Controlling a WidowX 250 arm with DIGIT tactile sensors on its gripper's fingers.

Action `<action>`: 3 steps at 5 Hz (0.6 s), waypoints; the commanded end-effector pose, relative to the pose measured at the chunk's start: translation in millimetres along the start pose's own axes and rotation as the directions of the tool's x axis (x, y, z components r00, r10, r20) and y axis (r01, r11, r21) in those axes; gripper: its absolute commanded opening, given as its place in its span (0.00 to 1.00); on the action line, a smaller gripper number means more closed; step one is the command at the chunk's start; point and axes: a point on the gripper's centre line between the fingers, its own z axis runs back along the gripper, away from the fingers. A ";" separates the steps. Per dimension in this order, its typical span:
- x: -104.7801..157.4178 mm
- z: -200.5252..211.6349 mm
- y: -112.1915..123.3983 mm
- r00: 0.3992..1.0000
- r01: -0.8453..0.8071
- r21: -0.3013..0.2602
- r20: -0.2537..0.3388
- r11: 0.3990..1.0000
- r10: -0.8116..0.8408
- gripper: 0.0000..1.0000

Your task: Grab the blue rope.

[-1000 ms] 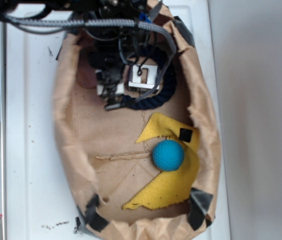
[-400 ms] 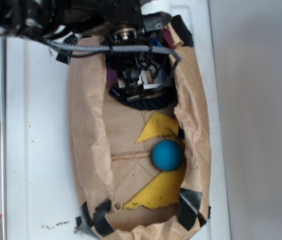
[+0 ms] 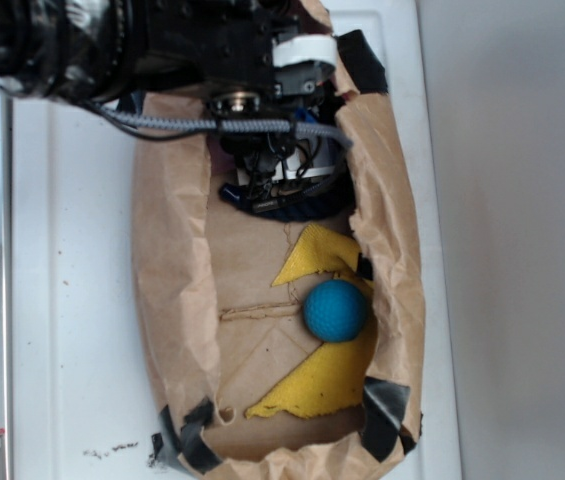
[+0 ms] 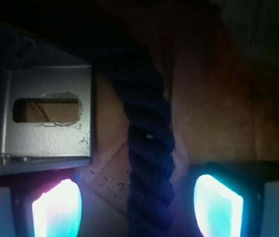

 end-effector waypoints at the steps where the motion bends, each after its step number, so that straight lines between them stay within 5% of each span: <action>1: 4.8 -0.5 -30.2 0.998 0.067 -0.023 0.016 0.997 -0.067 1.00; 2: 8.6 2.8 -29.0 0.999 0.050 -0.041 0.016 0.998 -0.049 0.00; 3: 10.7 6.0 -27.9 0.998 0.052 -0.051 0.025 0.997 -0.051 0.00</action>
